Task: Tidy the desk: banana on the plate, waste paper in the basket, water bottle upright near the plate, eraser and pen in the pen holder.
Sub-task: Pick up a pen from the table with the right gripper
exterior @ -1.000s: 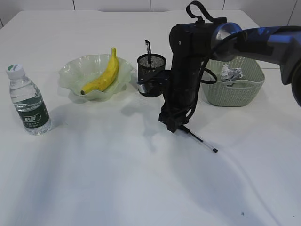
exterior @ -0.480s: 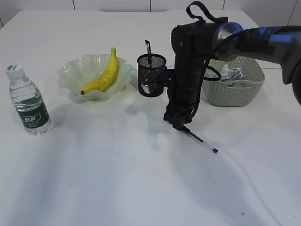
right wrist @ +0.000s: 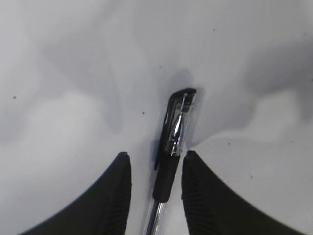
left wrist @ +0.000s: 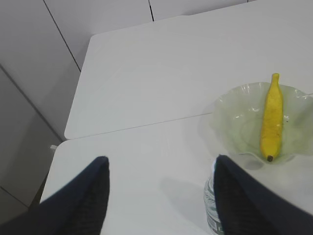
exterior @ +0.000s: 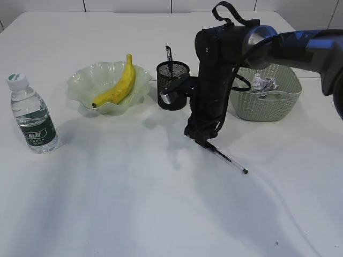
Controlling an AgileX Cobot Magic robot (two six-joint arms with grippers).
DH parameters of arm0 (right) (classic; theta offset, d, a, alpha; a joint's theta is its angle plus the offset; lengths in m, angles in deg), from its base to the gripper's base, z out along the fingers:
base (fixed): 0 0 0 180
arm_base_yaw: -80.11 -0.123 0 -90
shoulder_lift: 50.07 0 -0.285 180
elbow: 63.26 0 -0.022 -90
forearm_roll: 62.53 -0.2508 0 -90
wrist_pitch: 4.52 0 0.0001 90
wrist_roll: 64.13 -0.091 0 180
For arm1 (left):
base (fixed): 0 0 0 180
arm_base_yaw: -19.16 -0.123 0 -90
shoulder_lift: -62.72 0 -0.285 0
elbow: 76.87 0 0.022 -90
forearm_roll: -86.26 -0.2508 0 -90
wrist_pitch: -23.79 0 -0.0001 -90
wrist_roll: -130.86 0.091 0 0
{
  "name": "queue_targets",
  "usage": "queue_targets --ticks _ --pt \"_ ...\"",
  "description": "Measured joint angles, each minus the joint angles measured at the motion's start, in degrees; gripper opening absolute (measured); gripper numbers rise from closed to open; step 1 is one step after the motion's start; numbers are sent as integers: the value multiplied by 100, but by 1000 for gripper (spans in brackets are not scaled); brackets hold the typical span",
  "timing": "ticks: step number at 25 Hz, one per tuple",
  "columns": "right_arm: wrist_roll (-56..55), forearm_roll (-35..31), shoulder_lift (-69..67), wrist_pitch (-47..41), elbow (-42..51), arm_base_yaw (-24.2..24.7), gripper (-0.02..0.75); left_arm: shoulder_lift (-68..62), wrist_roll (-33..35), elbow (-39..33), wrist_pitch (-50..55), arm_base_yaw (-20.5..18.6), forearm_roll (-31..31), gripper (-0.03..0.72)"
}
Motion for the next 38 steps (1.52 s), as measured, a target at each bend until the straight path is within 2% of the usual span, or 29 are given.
queue_targets --ticks 38 --pt "-419 -1 -80 817 0 10 262 0 0 0 39 0 0 475"
